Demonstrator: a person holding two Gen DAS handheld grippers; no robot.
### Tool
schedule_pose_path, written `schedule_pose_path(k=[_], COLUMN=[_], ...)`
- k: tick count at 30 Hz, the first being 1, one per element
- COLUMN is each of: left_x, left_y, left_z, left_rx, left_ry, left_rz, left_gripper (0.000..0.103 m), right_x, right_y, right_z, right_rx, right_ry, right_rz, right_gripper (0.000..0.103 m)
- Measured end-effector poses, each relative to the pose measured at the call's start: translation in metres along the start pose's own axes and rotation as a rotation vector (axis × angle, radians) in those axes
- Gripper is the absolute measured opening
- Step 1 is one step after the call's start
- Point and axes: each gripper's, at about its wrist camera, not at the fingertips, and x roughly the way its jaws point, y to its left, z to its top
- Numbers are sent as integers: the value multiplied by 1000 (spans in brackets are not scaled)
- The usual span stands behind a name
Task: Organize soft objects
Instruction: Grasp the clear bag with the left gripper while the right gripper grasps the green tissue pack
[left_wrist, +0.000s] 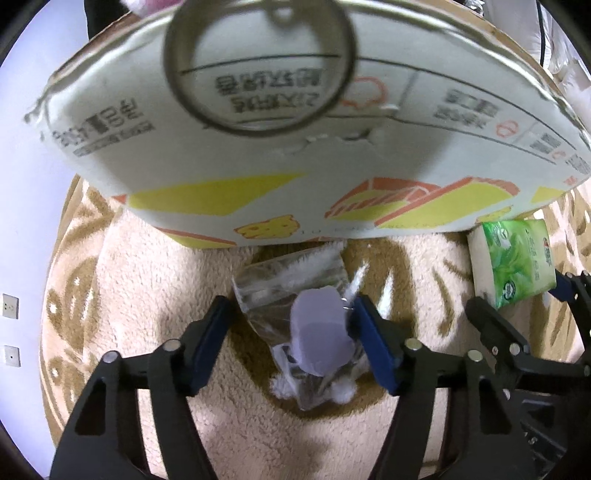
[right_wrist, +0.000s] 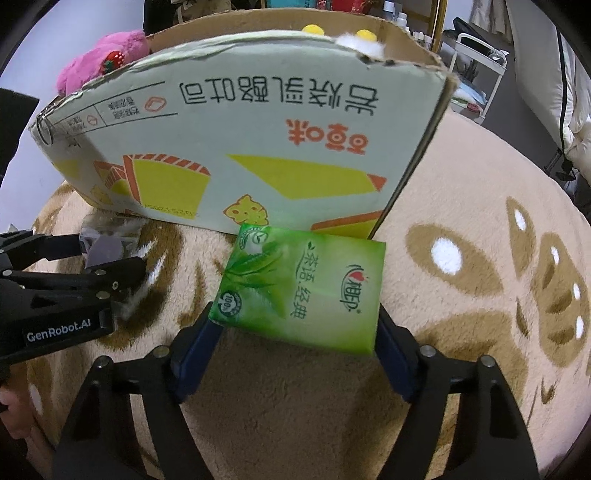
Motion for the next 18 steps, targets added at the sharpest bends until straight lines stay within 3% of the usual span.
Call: schedule_pose_path(k=[2, 7, 18], left_x=[-2, -9, -22], left_y=[-4, -20, -12], left_z=[-3, -12, -29], left_rx=[15, 53, 31], left_ry=[1, -4, -12], left_rz=[-6, -9, -23], left_gripper=[52, 42, 38], right_x=[-3, -2, -7], right_y=[0, -2, -23], right_z=[0, 1, 3], right_rx=[6, -8, 28], right_ry=[2, 5, -5], right_rz=[3, -9, 39], right_gripper=[83, 82, 80])
